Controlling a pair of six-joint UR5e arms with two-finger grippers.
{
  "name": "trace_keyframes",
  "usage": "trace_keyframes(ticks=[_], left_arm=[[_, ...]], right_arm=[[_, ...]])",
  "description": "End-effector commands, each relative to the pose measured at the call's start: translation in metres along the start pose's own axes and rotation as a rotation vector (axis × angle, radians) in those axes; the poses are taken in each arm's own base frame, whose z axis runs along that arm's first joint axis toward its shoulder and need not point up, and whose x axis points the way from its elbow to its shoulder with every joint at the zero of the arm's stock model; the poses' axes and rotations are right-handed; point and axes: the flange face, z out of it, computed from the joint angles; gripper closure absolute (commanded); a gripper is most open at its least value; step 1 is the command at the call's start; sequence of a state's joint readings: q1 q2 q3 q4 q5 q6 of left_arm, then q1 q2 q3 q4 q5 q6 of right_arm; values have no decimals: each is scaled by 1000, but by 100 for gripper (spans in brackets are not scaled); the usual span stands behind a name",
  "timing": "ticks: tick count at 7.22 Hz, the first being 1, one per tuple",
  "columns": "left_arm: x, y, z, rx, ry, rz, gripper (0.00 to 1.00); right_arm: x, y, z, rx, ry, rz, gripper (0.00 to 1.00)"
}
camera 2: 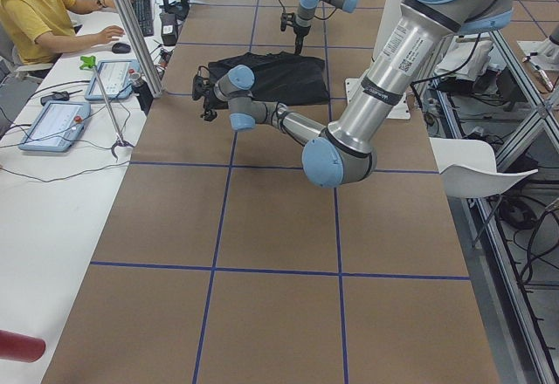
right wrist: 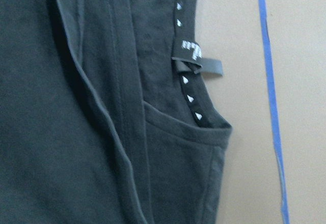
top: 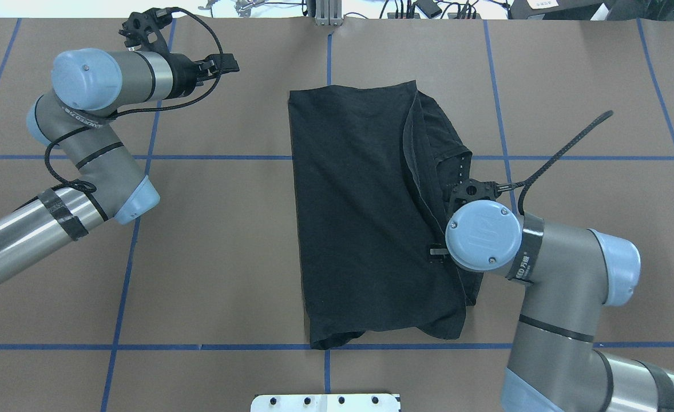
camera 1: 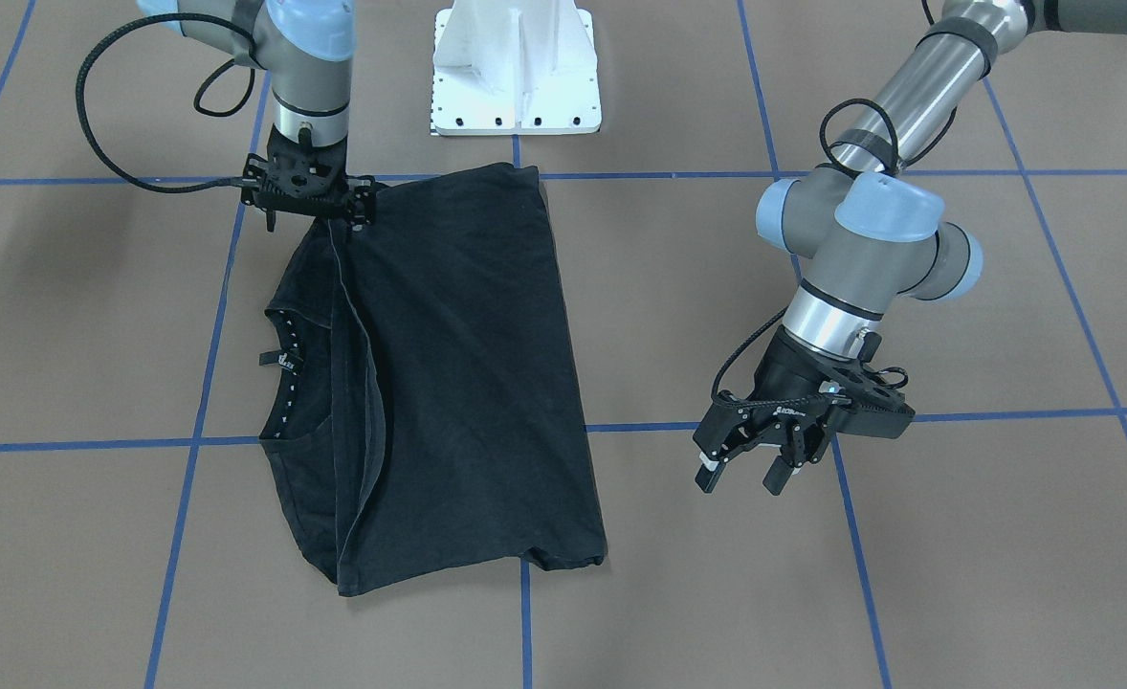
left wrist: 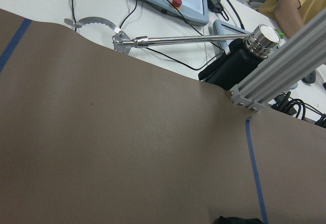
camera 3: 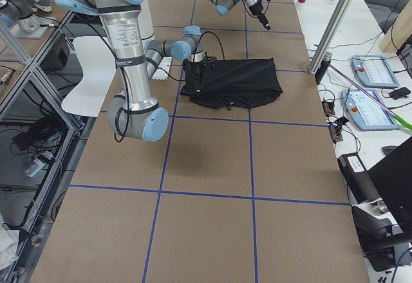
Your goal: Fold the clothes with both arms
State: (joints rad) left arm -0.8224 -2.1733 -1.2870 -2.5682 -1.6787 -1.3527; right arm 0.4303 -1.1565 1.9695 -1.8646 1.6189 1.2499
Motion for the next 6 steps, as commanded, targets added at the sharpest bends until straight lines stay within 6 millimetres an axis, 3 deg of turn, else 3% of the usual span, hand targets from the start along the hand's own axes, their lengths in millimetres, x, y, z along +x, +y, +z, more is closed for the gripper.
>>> trace_keyframes(ticks=[1, 2, 3, 4, 5, 6], left_arm=[[1, -1, -4, 5, 7, 2, 1], [3, 0, -4, 4, 10, 2, 1], [5, -2, -6, 7, 14, 3, 1], [4, 0, -6, 5, 12, 3, 1], [3, 0, -5, 5, 12, 3, 1], [2, 0, -5, 4, 10, 2, 1]], right_arm=[[-44, -75, 22, 53, -57, 39, 0], [-42, -100, 52, 42, -80, 37, 0], [-27, -125, 62, 47, -91, 20, 0], [-7, -149, 57, 31, -98, -29, 0], [9, -158, 60, 35, -86, -57, 0], [38, -162, 79, 23, -50, -80, 0]])
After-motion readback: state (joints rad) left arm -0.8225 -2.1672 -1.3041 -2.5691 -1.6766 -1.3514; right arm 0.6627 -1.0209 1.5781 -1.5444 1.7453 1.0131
